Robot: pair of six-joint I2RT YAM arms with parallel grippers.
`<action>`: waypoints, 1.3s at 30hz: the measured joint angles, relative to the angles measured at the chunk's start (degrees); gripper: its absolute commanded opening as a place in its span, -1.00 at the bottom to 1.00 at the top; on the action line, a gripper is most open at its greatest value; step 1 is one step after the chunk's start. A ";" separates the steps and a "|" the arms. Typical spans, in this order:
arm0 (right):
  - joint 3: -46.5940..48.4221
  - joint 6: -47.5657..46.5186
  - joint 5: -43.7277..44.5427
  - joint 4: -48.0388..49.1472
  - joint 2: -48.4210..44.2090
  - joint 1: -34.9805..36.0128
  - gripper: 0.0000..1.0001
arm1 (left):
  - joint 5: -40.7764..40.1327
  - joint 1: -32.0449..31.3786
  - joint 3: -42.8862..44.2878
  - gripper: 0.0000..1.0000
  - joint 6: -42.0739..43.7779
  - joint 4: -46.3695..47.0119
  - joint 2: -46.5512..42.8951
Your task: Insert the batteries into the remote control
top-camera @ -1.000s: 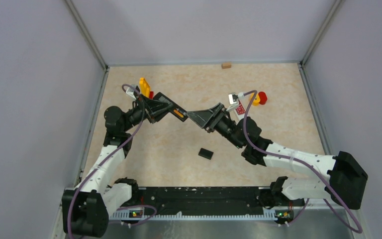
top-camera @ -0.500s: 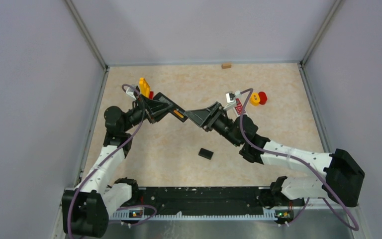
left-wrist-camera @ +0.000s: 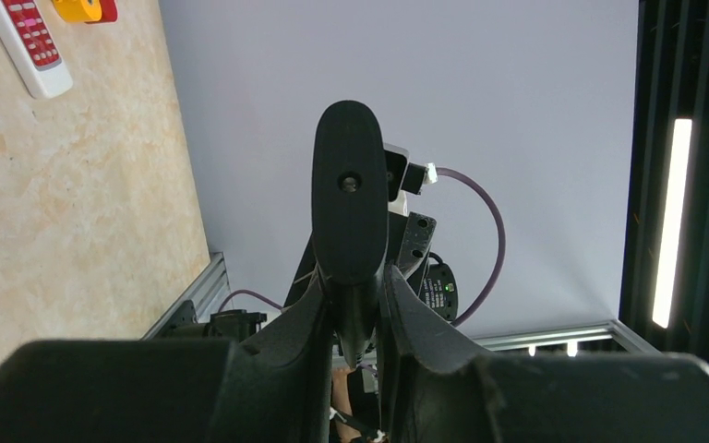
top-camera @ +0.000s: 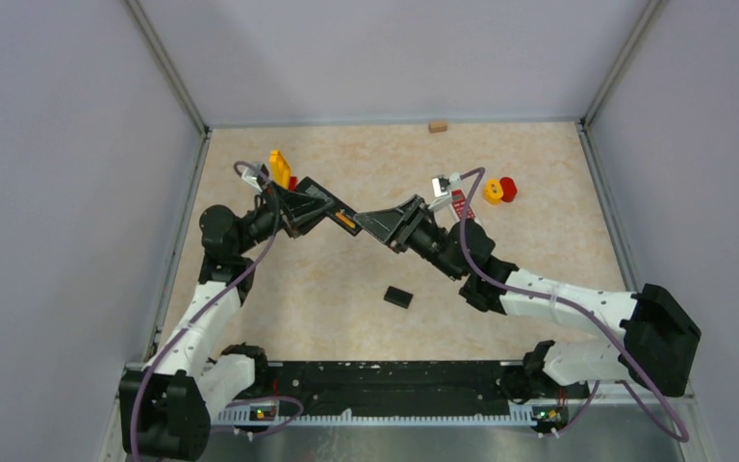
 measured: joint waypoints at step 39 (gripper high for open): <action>4.98 -20.52 -10.78 -22.49 -11.23 -9.53 0.60 | -1.18 0.02 3.78 -1.00 30.82 -15.98 -2.38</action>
